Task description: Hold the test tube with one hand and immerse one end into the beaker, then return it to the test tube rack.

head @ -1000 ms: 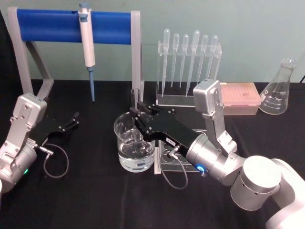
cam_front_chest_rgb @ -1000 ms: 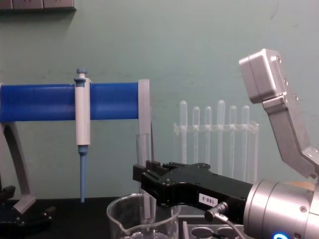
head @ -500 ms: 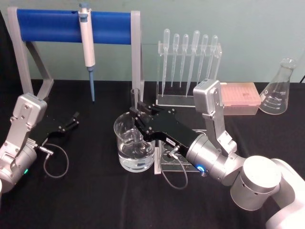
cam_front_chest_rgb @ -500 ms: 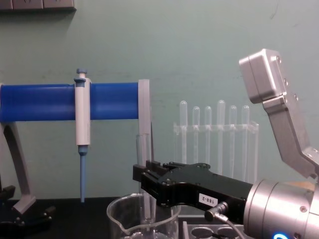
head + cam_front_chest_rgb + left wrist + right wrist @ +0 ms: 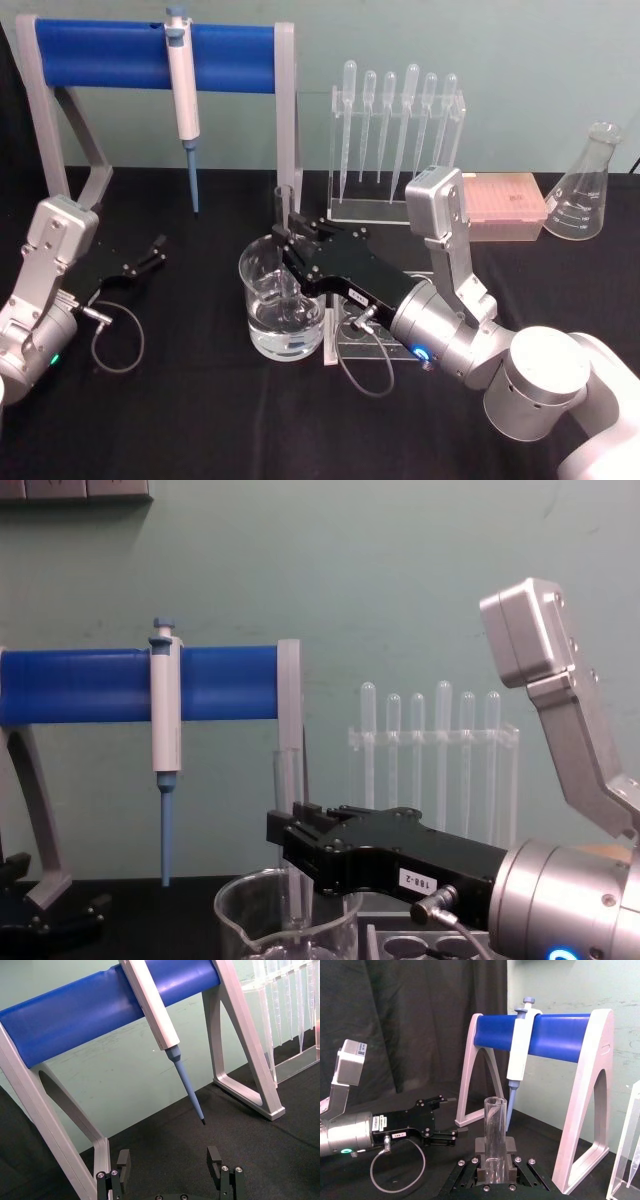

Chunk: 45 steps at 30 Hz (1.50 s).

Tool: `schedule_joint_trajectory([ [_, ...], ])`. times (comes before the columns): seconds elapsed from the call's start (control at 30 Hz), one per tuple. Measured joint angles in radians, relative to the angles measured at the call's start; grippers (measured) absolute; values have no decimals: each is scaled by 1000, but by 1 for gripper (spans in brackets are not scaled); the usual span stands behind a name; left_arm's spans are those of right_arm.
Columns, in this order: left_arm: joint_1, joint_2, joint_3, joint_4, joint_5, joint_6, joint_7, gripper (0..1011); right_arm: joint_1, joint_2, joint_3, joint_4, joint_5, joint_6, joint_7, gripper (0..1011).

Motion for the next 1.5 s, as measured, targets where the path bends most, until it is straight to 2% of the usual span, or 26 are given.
schedule_joint_trajectory([
  [0.67,0,0,0,0,0,0,0,1000,0,0,0,-1,0,0,0,222],
  [0.87,0,0,0,0,0,0,0,1000,-10,13,13,-83,-2,18,-2,222],
  [1.1,0,0,0,0,0,0,0,1000,-22,39,39,-224,26,71,-15,222],
  [1.13,0,0,0,0,0,0,0,1000,-22,39,39,-224,26,71,-15,222],
  [1.3,0,0,0,0,0,0,0,1000,-42,73,71,-331,47,111,-38,222],
  [1.43,0,0,0,0,0,0,0,1000,-90,119,122,-427,61,131,-72,222],
  [1.5,0,0,0,0,0,0,0,1000,-110,133,141,-450,64,131,-83,222],
])
